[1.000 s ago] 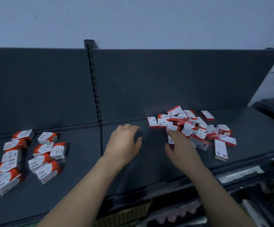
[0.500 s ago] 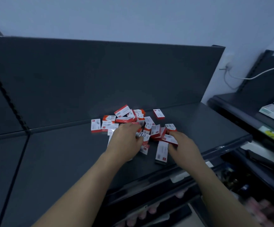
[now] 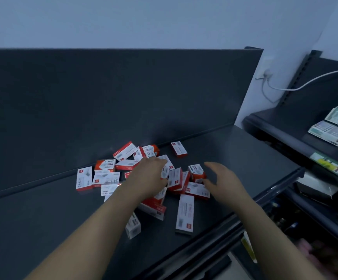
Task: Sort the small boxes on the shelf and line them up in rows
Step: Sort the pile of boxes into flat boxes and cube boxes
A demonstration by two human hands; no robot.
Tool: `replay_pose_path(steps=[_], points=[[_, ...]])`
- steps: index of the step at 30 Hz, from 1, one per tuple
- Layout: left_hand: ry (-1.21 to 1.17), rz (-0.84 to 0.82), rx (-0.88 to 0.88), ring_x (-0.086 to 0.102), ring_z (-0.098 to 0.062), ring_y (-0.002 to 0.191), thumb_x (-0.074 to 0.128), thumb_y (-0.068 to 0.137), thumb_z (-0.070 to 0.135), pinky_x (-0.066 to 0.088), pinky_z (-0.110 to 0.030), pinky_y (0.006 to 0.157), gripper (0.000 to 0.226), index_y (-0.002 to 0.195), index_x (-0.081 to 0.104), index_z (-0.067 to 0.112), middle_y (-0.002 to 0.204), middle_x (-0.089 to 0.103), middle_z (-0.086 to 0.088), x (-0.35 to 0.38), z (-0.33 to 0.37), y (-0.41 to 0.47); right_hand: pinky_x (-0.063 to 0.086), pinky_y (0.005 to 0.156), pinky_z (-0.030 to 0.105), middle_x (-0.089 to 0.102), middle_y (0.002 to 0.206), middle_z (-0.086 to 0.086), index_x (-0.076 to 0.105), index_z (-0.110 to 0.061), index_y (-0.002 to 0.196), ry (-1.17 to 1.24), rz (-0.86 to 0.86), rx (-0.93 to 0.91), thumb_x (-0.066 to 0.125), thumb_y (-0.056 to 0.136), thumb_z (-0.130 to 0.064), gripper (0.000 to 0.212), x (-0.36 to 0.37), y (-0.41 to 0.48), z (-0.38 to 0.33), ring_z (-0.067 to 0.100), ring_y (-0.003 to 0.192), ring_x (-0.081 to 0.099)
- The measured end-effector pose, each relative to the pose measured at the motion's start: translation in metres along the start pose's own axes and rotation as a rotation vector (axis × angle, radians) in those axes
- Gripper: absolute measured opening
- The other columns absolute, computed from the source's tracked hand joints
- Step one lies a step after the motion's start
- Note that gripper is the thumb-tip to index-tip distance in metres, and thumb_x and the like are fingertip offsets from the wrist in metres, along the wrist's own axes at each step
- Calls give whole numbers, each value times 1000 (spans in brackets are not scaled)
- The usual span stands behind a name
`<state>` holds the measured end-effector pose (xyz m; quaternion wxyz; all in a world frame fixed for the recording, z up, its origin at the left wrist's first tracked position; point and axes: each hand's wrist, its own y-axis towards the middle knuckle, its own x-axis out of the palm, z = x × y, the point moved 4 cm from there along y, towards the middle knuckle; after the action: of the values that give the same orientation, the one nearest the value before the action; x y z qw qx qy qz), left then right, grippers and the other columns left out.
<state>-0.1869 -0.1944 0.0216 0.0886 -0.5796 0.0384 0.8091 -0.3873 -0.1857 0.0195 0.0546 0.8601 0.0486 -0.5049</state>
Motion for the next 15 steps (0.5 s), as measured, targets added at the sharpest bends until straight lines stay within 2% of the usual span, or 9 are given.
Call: replay_pose_path(steps=[3, 7, 12, 15], points=[[1, -132, 5, 36, -21, 135, 64, 87, 38, 35, -36, 108, 65, 144, 36, 23, 149, 38, -1, 3, -3, 26, 26, 106, 21, 35, 151, -2, 34, -19, 145, 7, -53, 49, 59, 91, -26, 60, 7, 29, 11, 14, 136, 34], [-19, -245, 59, 35, -16, 136, 65, 86, 39, 35, -34, 108, 68, 146, 33, 28, 151, 34, 4, 3, -5, 23, 26, 109, 25, 26, 155, -6, 25, -25, 149, -16, -169, 63, 61, 89, -26, 70, 12, 34, 12, 13, 140, 29], [-60, -266, 59, 35, -14, 136, 65, 87, 39, 34, -32, 107, 66, 145, 34, 31, 150, 34, 7, 5, -8, 32, 33, 98, 20, 34, 149, -8, 30, -27, 147, 2, -247, 56, 63, 88, -27, 67, 18, 48, 19, 10, 130, 39], [-83, -242, 51, 33, -13, 137, 64, 87, 39, 31, -30, 108, 66, 144, 34, 30, 151, 33, 8, 6, -8, 35, 34, 85, 13, 40, 140, -9, 35, -26, 142, 33, -232, 21, 66, 86, -30, 64, 18, 54, 22, 3, 111, 43]])
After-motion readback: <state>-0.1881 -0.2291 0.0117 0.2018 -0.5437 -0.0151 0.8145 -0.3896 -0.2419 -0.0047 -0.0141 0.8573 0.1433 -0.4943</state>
